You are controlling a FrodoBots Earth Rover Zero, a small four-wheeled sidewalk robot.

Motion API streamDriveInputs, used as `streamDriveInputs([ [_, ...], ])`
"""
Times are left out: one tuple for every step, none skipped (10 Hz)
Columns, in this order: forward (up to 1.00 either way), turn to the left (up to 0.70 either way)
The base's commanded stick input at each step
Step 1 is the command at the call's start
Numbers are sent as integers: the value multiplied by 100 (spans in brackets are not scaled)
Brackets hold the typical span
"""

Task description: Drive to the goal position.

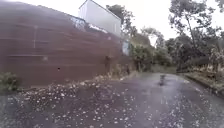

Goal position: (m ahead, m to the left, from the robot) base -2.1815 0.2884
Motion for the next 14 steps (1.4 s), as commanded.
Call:
streamDriveInputs([
  [4, 16],
  [4, 16],
  [4, 16],
  [4, 16],
  [4, 9],
  [4, 1],
  [4, 1],
  [14, 3],
  [32, 8],
  [45, 2],
  [45, 2],
  [45, 2],
  [45, 2],
  [45, 2],
])
